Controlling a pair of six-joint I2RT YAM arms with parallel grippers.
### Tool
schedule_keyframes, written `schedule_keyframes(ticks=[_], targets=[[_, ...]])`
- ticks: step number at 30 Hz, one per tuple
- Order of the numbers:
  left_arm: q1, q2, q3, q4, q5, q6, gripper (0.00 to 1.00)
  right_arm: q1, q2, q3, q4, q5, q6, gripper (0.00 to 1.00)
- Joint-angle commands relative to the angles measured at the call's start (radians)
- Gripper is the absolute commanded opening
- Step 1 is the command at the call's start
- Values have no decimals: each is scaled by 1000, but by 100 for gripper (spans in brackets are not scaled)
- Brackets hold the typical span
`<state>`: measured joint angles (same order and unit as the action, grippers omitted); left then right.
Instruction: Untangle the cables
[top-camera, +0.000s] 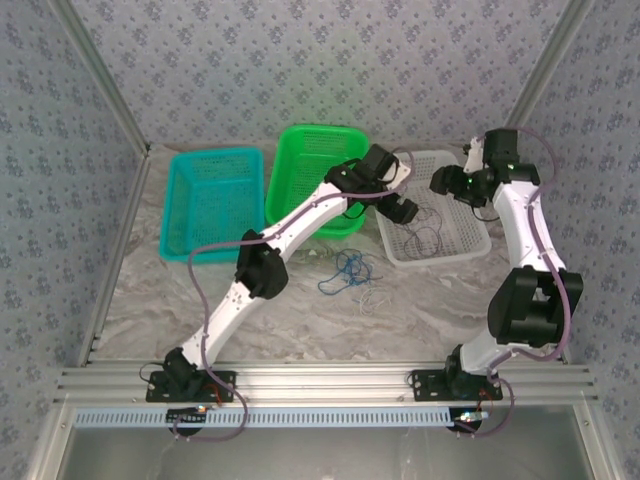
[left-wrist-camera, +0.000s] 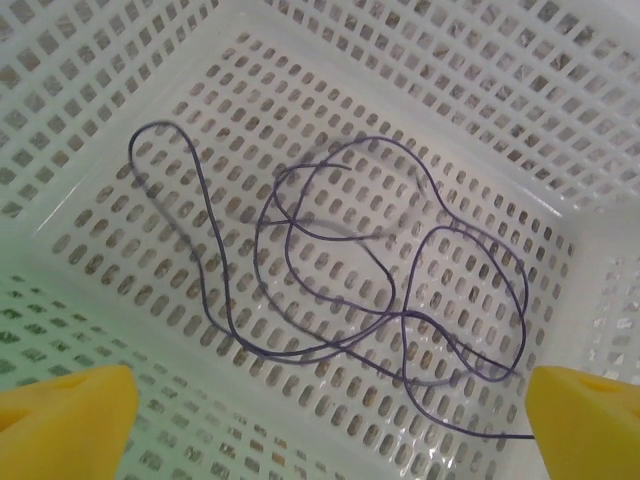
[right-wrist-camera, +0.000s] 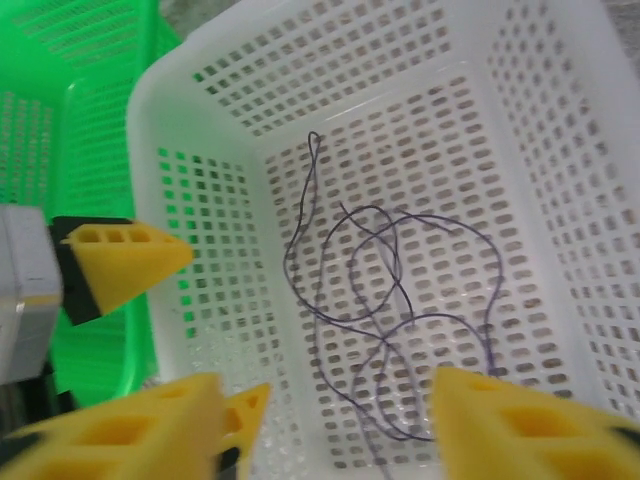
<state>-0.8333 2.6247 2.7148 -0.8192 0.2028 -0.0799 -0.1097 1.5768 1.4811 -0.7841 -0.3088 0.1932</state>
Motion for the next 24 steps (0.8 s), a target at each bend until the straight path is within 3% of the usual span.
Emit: schedule_keyframes(ticks=[1, 7, 12, 19, 24], targets=[[-10, -132, -49, 9, -34, 13, 99, -2, -10, 48, -54, 51, -2, 70], [-11, -277, -214, 114, -61, 4, 99, 22, -83, 36, -47, 29, -11, 73], [-10, -515, -616, 411, -72, -25, 100, 105, -178, -35, -3, 18, -44, 72], [42, -846, -1182, 741, -97, -113, 99, 341, -333, -225, 76, 57, -96, 67], [95, -1036, -1466, 869, -144, -198, 99, 505, -325, -347, 137, 92, -1, 61]])
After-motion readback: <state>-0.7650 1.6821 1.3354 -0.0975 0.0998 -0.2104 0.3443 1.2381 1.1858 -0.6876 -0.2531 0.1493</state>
